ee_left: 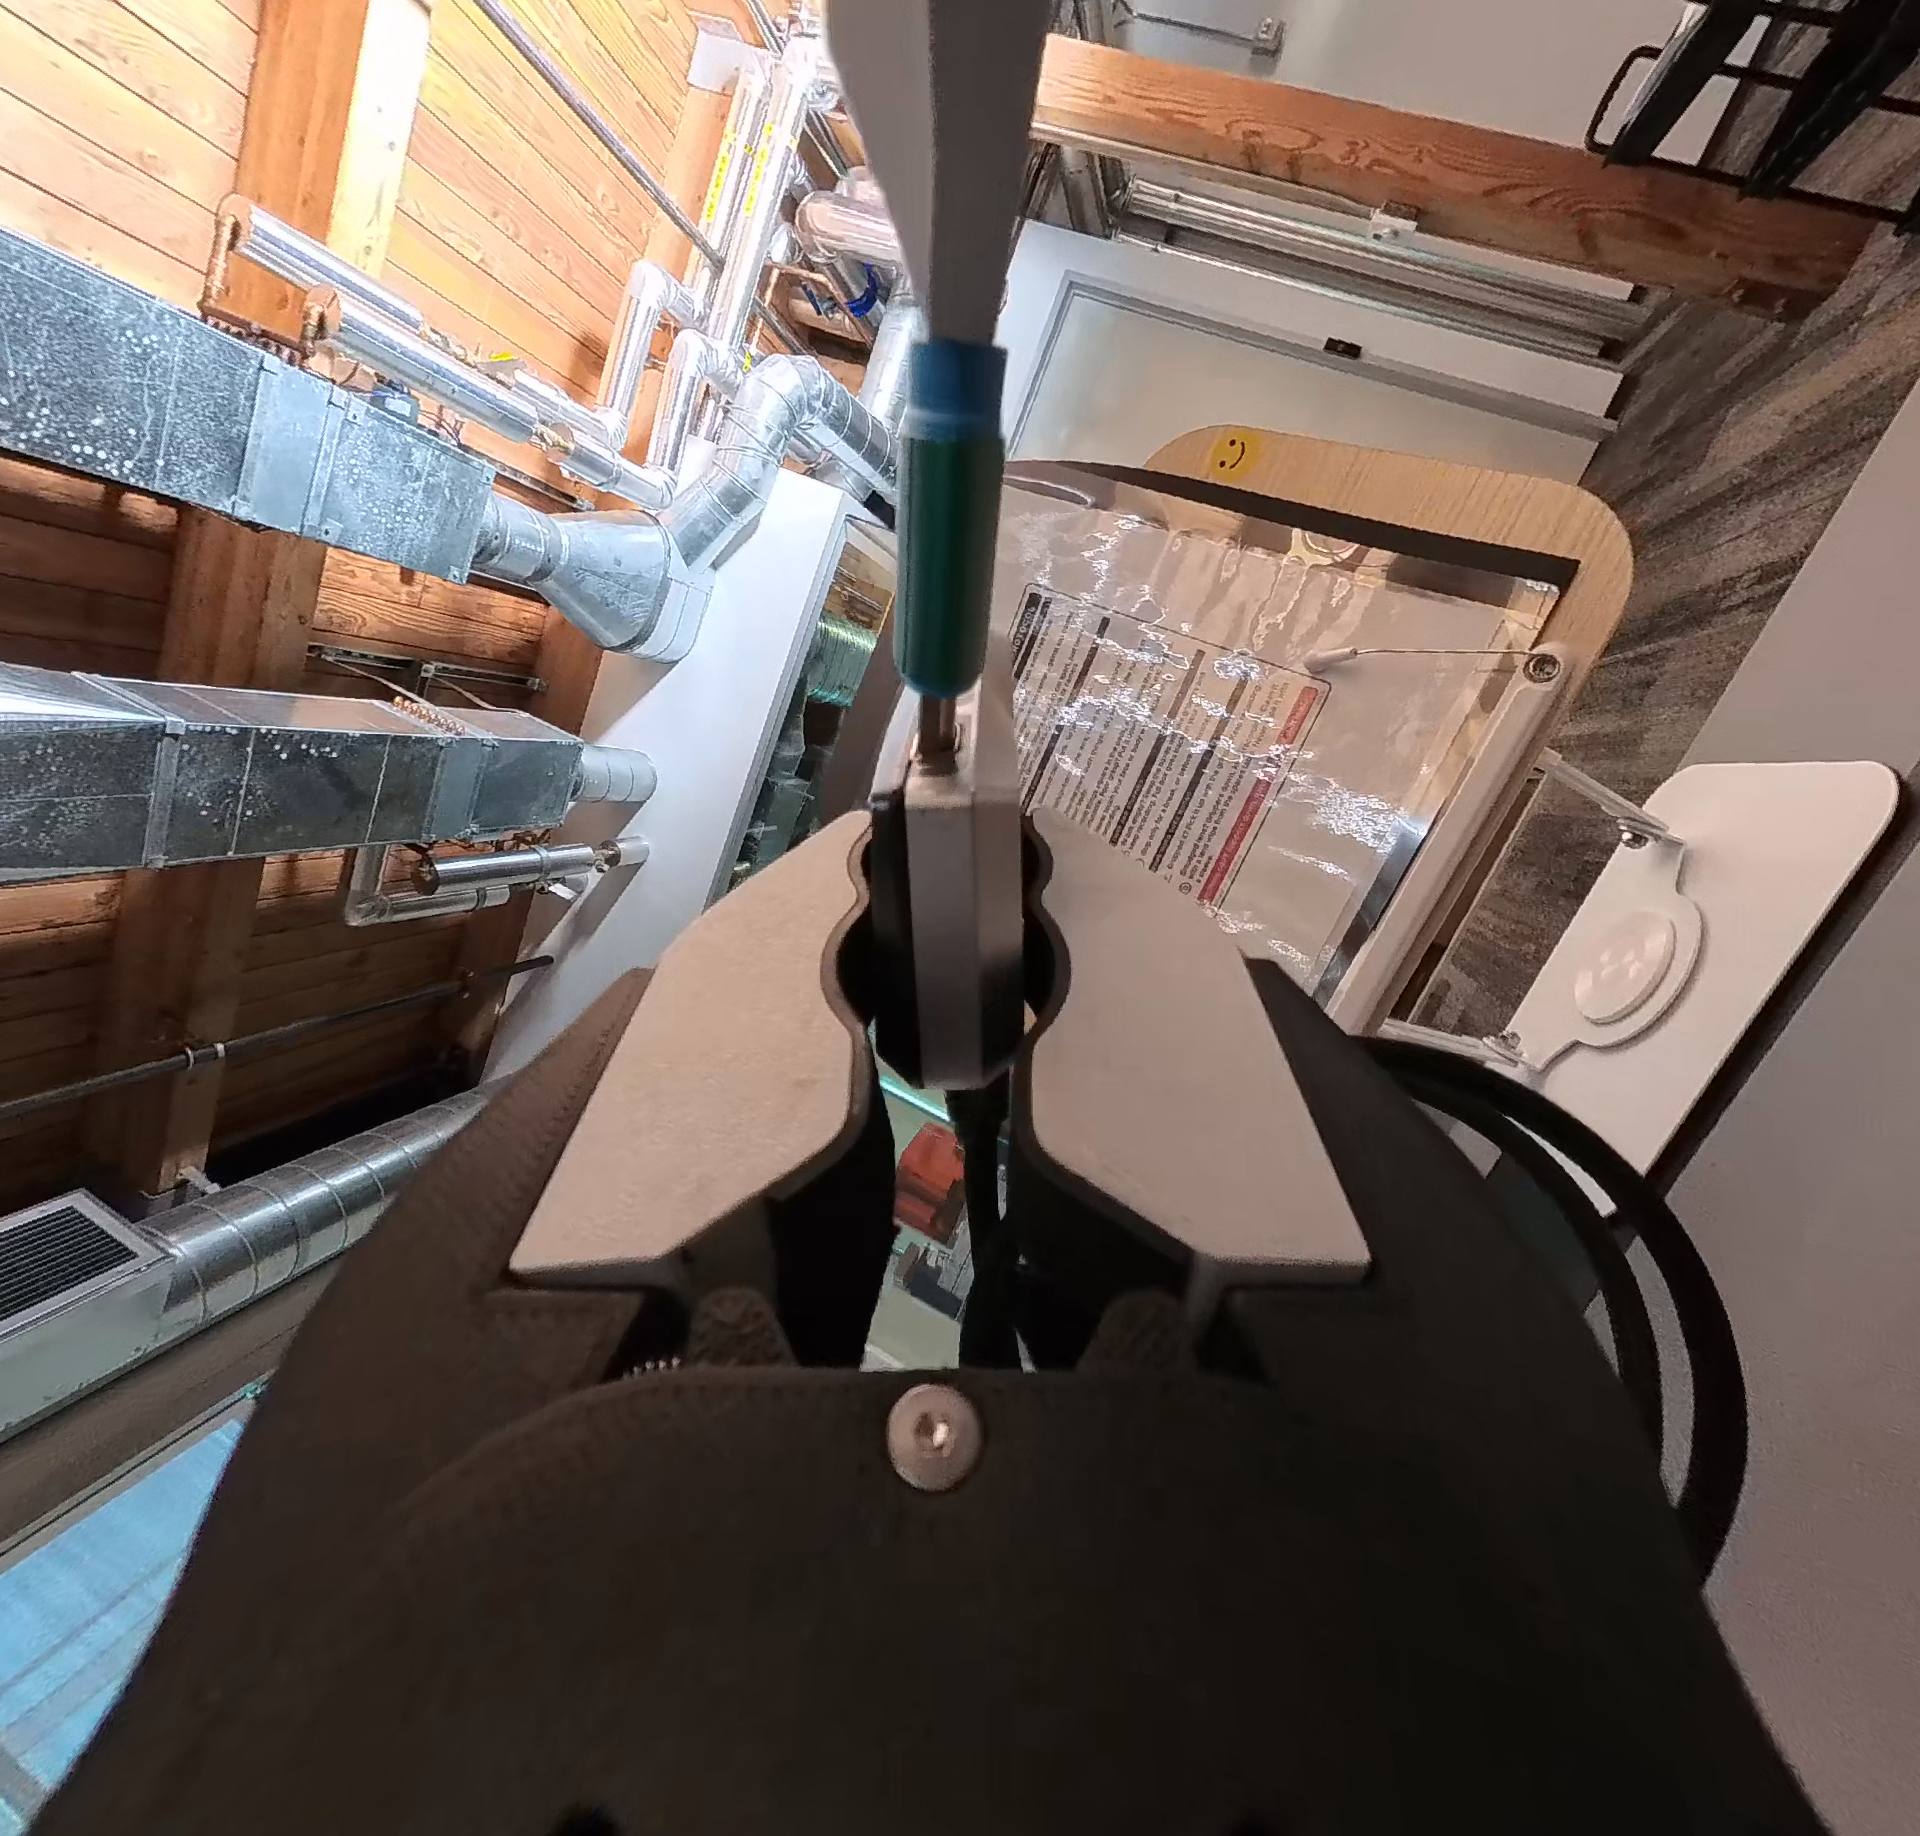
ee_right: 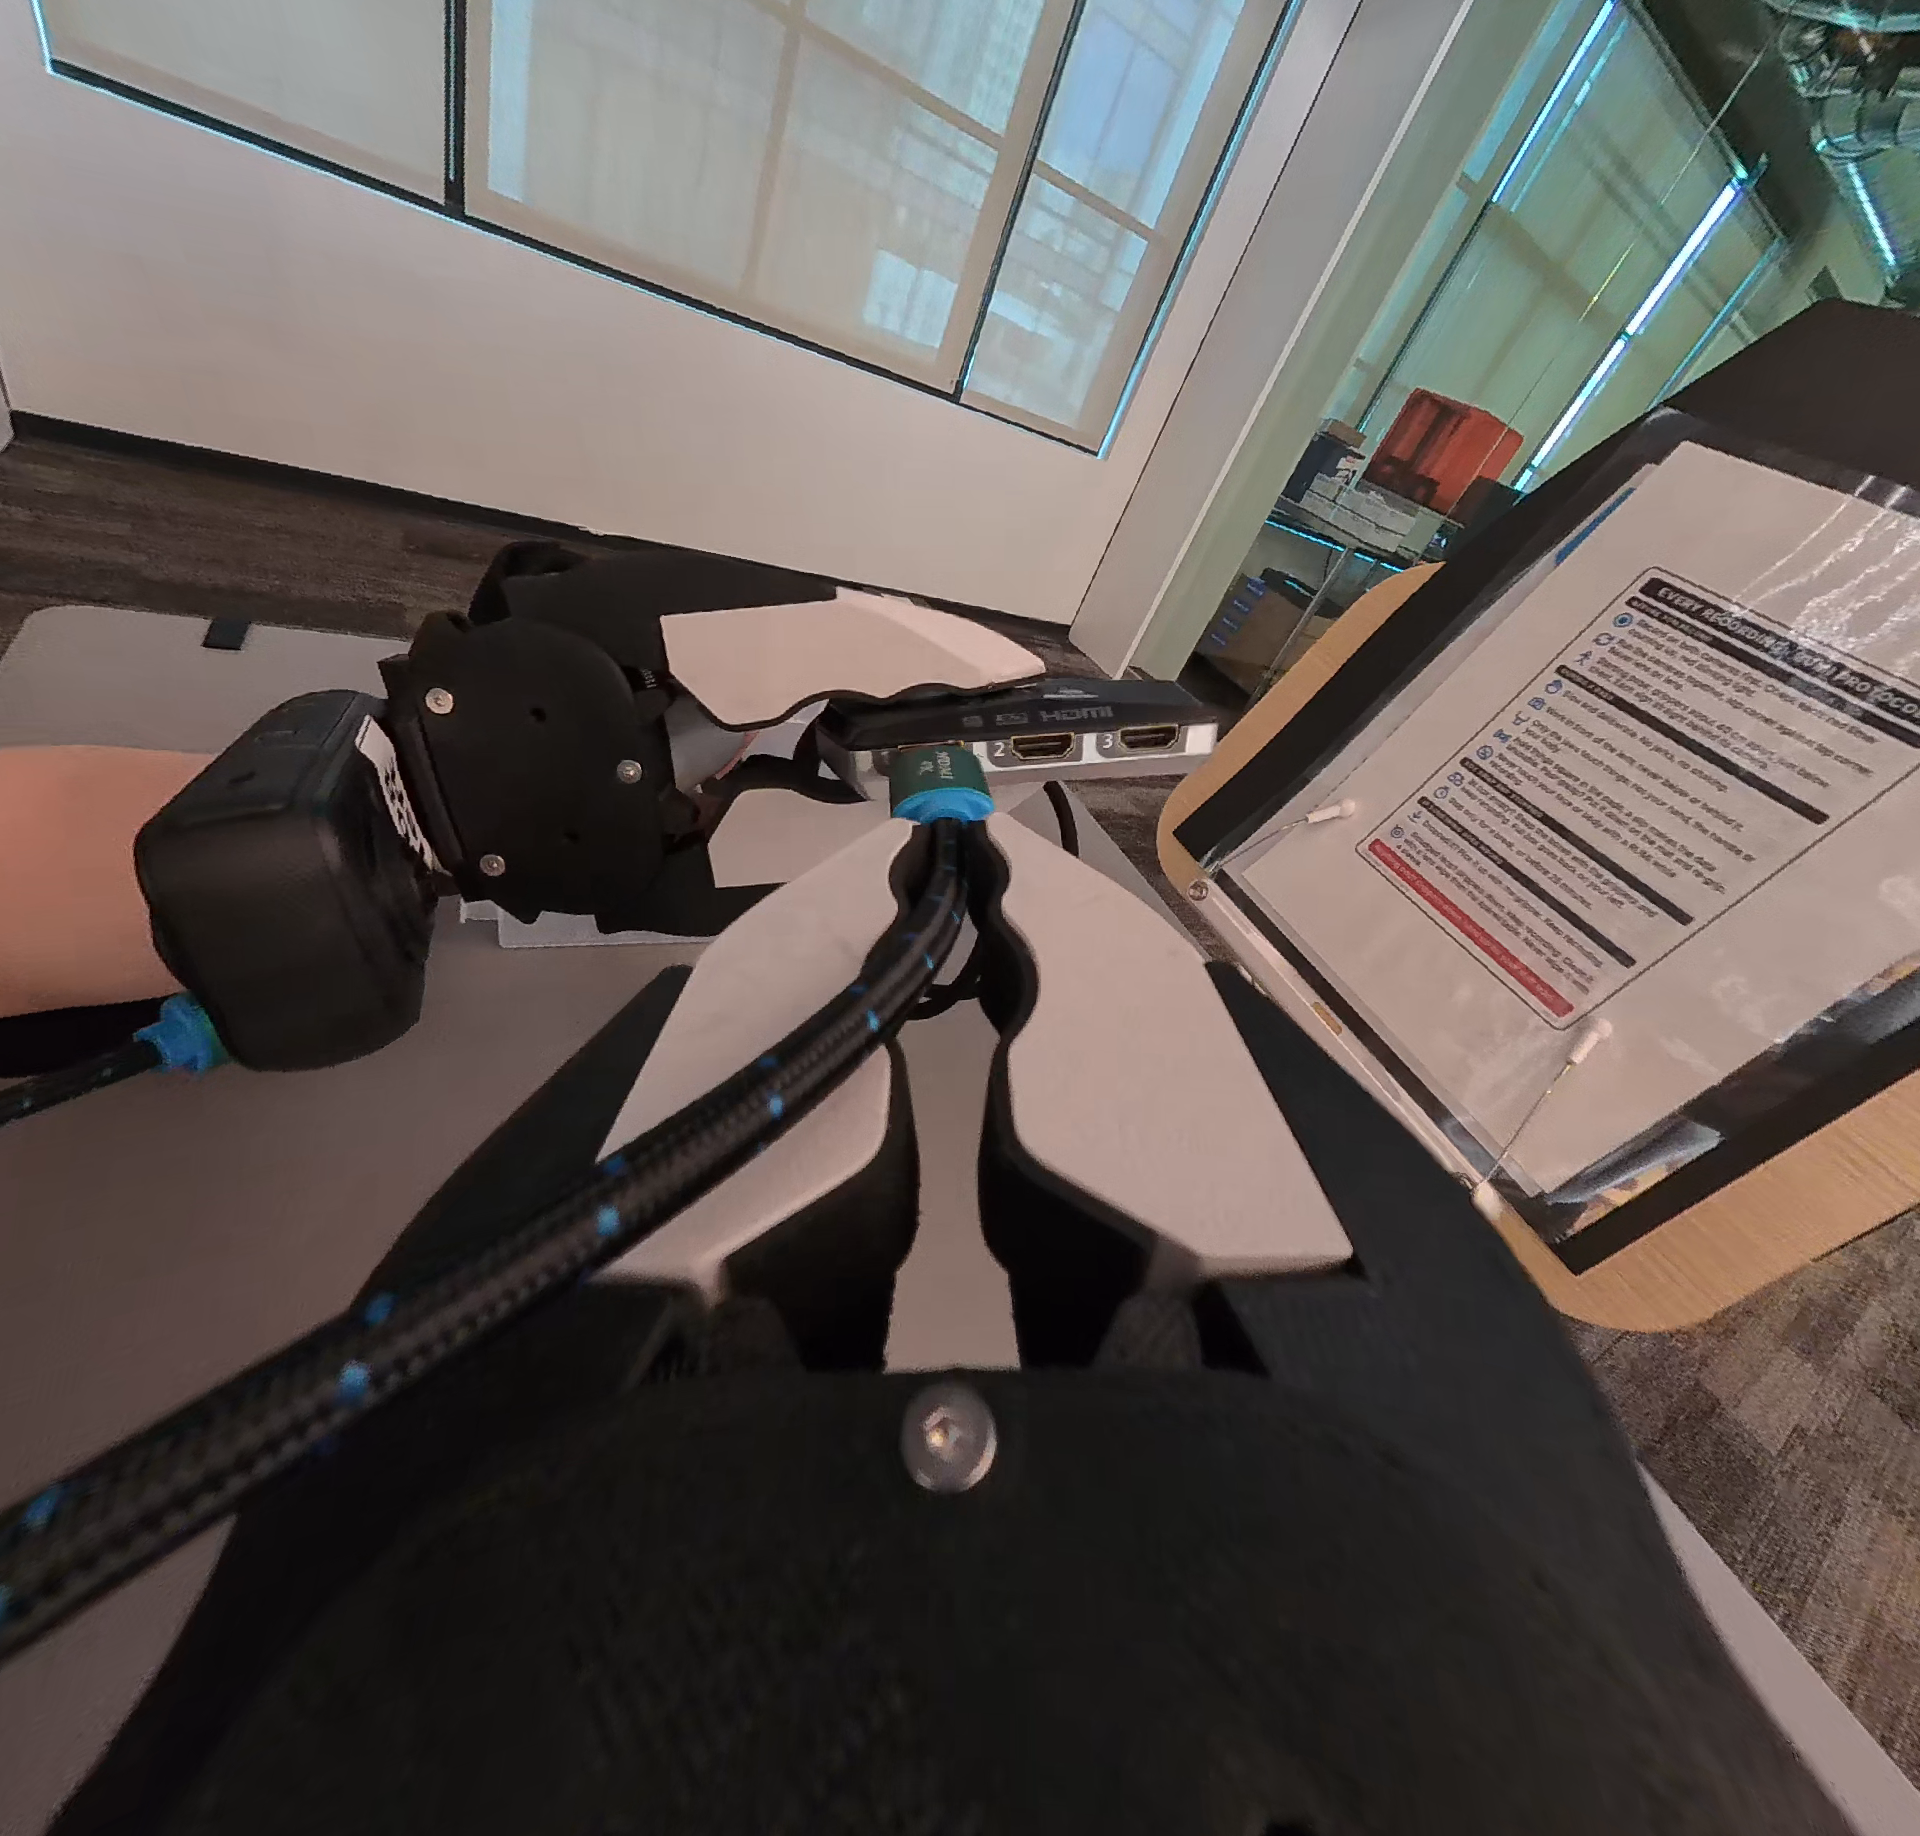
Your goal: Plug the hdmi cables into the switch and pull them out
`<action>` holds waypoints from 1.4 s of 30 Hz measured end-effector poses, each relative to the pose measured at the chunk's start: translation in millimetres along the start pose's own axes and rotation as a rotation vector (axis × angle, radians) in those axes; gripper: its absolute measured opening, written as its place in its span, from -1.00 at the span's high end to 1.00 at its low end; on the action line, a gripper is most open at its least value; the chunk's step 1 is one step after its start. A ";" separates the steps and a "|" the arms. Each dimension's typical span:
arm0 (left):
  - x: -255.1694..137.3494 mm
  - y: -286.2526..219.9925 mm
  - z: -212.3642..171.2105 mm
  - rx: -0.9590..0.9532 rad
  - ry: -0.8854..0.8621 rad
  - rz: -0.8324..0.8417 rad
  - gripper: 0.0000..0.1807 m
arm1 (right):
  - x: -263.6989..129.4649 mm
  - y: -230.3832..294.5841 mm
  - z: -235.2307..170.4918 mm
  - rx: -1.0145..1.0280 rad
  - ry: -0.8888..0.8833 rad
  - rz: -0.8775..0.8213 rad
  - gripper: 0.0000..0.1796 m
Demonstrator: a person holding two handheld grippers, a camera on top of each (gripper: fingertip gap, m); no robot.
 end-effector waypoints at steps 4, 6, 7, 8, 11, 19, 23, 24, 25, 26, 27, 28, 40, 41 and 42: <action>0.9 1.0 -2.1 0.004 0.008 0.006 0.78 | 2.5 0.8 0.1 -0.003 -0.012 -0.018 0.92; 0.3 1.8 -2.0 0.006 0.003 0.012 0.77 | 2.3 1.5 1.0 -0.008 -0.017 -0.022 0.92; 0.0 2.2 -1.7 0.005 -0.001 0.012 0.77 | 1.7 1.8 1.4 -0.014 -0.018 -0.022 0.92; -0.4 2.4 -1.2 0.004 -0.008 0.010 0.77 | 1.2 2.0 1.7 -0.021 -0.017 -0.019 0.93; -1.7 1.7 1.0 0.000 -0.026 0.003 0.78 | -1.5 1.4 1.7 -0.027 -0.008 0.001 0.93; -1.2 -7.1 2.7 0.091 -0.002 0.016 0.77 | 0.1 -5.0 -5.4 0.165 0.058 0.063 0.92; -3.2 -6.6 2.6 0.108 -0.015 0.014 0.77 | 0.7 -2.7 -5.7 0.119 0.056 0.074 0.92; -3.8 -7.5 3.5 0.109 -0.018 0.008 0.77 | 0.5 -2.6 -6.2 0.122 0.059 0.081 0.93; -4.5 -8.7 5.0 0.107 -0.019 0.000 0.77 | 1.2 -2.0 -7.3 0.120 0.066 0.092 0.93; -4.4 -9.6 5.3 0.105 -0.011 -0.007 0.77 | 1.4 -2.5 -7.6 0.129 0.061 0.094 0.93; -4.1 -10.4 5.1 0.101 -0.004 -0.015 0.77 | 2.1 -2.6 -8.3 0.140 0.062 0.097 0.93; -3.9 -10.8 4.5 0.097 0.001 -0.021 0.77 | 3.0 -2.3 -8.8 0.143 0.059 0.099 0.92; 10.2 -31.2 -12.9 0.039 0.040 -0.208 0.76 | 27.0 2.6 -24.0 0.021 0.109 0.054 0.88; 11.1 -34.4 -14.6 0.036 0.037 -0.233 0.76 | 27.6 1.8 -29.3 -0.001 0.143 0.072 0.86; 11.4 -37.7 -16.2 0.045 0.029 -0.254 0.76 | 27.9 1.0 -35.5 -0.023 0.183 0.092 0.82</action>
Point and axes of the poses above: each gripper's, where its closed fingertips meet, x out along the fingers, z out of its top, y = z × x across the jaws, the point moved 5 cm from there along -x, back along the fingers, and after that the axes turned 8 degrees about y, right-handed, at the moved point
